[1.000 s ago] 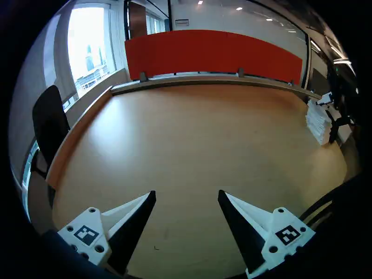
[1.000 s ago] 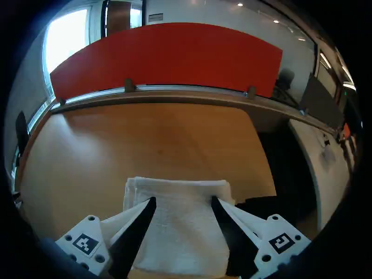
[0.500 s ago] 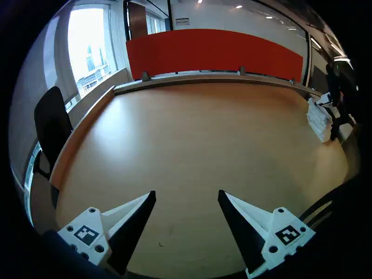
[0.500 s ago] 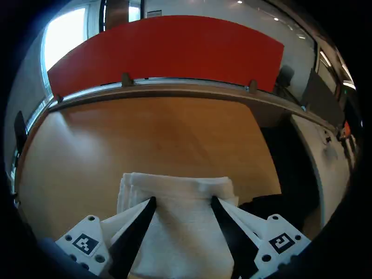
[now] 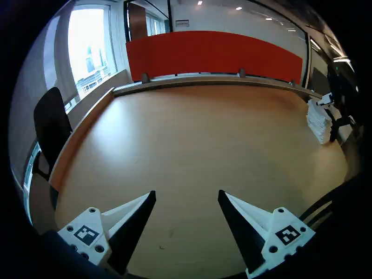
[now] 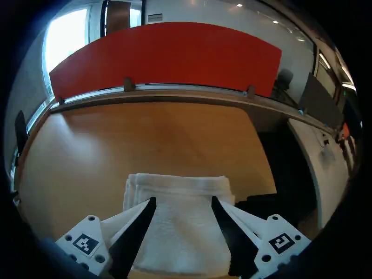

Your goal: Fold towel

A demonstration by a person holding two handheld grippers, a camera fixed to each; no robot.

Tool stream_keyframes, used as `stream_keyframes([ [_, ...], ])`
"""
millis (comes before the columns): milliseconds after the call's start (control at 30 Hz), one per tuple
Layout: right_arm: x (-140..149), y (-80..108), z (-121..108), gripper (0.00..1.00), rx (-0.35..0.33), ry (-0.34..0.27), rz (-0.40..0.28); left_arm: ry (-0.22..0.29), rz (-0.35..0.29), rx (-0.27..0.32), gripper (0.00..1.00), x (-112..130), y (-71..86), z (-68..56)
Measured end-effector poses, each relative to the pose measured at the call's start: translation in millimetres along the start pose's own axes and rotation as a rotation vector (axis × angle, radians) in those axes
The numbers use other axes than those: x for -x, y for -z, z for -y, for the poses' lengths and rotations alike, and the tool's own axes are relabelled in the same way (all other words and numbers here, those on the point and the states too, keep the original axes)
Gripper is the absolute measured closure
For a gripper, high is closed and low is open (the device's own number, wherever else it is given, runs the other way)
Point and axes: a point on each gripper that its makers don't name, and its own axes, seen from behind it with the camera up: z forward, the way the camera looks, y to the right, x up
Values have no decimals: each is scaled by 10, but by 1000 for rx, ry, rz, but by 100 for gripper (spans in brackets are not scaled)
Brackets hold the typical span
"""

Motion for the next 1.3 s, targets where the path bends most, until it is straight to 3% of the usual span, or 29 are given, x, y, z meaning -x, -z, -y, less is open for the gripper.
stream_keyframes([
  [300,-69,186,54,8,8,-18,-55,0,-10,6,1,-33,-3,32],
  [867,-356,811,26,8,80,-112,-325,-5,-41,24,1,-200,-66,28],
  [1300,-478,1129,42,8,127,-140,-483,-3,-54,27,1,-267,-73,-11],
])
